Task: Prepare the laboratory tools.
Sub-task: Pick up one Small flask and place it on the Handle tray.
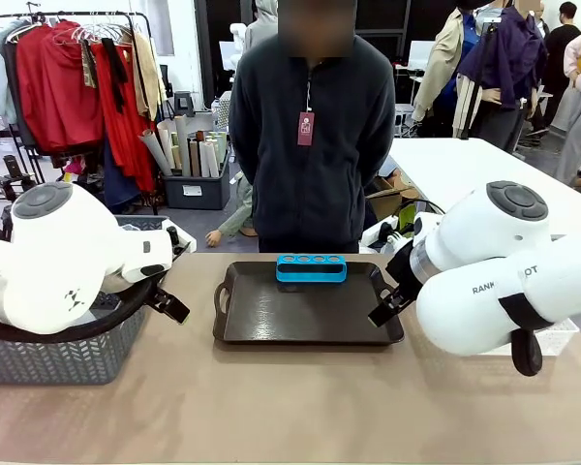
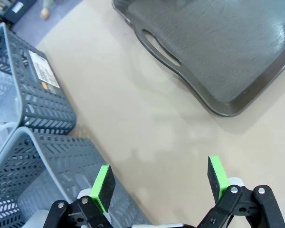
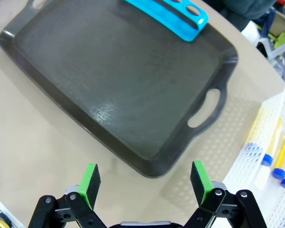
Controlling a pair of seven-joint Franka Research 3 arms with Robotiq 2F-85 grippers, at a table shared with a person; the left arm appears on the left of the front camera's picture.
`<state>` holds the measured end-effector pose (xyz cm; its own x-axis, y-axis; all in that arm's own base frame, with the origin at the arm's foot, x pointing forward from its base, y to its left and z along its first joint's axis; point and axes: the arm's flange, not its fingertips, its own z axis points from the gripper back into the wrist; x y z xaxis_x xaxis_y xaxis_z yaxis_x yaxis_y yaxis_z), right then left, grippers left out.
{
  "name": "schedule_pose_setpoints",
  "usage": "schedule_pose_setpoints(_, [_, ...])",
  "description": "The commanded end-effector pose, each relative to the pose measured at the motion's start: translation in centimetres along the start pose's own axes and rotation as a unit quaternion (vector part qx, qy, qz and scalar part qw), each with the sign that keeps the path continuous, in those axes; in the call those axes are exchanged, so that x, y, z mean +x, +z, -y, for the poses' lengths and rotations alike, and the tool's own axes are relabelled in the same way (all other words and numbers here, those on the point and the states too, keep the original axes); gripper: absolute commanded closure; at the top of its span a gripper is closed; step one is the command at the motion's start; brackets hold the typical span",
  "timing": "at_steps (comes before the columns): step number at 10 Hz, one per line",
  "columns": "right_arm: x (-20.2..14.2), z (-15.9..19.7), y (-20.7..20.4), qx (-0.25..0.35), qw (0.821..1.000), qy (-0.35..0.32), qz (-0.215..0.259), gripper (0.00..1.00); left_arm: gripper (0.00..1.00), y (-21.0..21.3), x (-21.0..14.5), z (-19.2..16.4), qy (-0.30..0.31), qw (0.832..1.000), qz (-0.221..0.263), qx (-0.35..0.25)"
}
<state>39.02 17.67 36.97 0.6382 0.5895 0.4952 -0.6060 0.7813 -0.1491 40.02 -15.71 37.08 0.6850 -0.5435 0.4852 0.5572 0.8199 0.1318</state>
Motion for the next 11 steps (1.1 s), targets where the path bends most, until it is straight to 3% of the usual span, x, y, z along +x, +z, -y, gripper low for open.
schedule_pose_setpoints(1, [0.4,-0.3,0.7,0.03,1.0,0.004,-0.003,0.0,0.0,1.3,0.7,0.8,-0.007,1.0,-0.022,-0.021])
schedule_pose_setpoints(3, [0.9,-0.3,1.4,0.048,0.999,-0.003,-0.005,0.0,0.0,2.9,1.8,1.7,-0.013,0.998,-0.025,-0.055])
schedule_pose_setpoints(7, [3.1,0.6,6.1,0.082,0.996,0.013,-0.017,0.0,0.0,7.0,6.0,2.5,-0.047,0.994,0.019,-0.096])
schedule_pose_setpoints(11, [5.7,3.1,10.9,0.102,0.994,0.037,-0.008,0.0,0.0,9.4,8.9,1.0,-0.077,0.985,0.026,-0.153])
